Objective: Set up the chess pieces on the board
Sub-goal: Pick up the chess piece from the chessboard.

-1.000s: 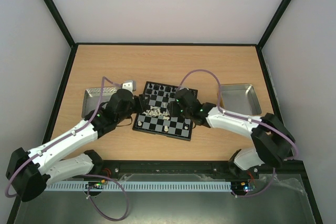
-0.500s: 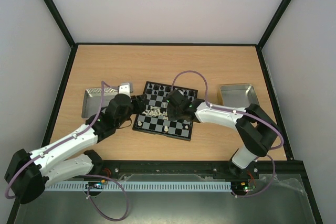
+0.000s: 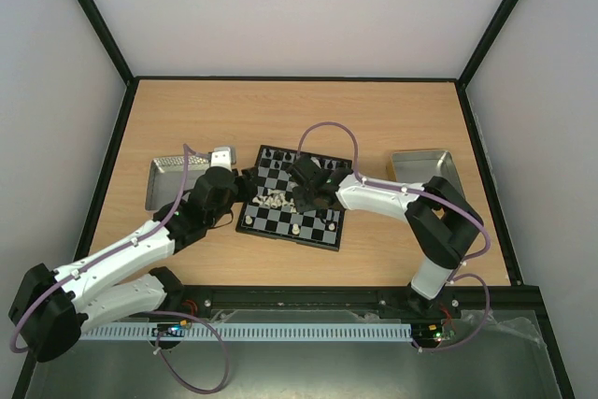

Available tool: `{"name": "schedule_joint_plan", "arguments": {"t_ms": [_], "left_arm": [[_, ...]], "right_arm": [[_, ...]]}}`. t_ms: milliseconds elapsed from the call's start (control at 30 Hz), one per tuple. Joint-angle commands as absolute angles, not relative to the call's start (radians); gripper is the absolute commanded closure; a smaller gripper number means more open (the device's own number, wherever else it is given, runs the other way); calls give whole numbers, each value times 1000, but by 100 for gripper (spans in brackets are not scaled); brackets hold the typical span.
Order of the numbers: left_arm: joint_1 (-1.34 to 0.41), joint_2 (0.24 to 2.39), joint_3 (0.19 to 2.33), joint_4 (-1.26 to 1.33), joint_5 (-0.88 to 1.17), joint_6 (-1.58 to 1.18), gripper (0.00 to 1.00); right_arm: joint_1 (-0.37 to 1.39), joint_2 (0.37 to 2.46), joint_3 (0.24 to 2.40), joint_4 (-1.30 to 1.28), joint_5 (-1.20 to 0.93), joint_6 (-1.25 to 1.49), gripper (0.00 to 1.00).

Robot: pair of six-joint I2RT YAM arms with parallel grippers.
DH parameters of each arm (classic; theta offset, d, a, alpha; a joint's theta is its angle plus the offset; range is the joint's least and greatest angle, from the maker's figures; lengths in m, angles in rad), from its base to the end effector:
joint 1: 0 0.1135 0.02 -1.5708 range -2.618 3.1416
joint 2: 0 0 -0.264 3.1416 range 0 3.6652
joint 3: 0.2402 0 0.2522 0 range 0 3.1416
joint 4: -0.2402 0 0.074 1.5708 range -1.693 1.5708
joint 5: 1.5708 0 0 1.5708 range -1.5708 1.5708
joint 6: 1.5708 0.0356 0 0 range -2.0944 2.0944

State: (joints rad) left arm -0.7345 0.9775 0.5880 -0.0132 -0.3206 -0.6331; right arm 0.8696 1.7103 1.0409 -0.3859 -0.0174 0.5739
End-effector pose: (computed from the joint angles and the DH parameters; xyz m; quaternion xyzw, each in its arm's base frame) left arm 0.1715 -0.1398 0.2526 -0.0462 0.8269 -0.2407 0.5061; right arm 0.2189 0.2602 0.1746 -0.1446 0.9561 0.1747 0.1858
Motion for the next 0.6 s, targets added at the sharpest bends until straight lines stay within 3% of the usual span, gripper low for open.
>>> {"name": "schedule_joint_plan", "arguments": {"t_ms": [0, 100, 567], "left_arm": [[-732, 976, 611, -6, -343, -616, 41], [-732, 968, 614, -12, -341, -609, 41], [-732, 941, 603, -43, -392, -591, 41]], "right_arm": [[876, 1724, 1069, -457, 23, 560, 91], [875, 1712, 1060, -460, 40, 569, 98], [883, 1517, 941, -547, 4, 629, 98]]}}
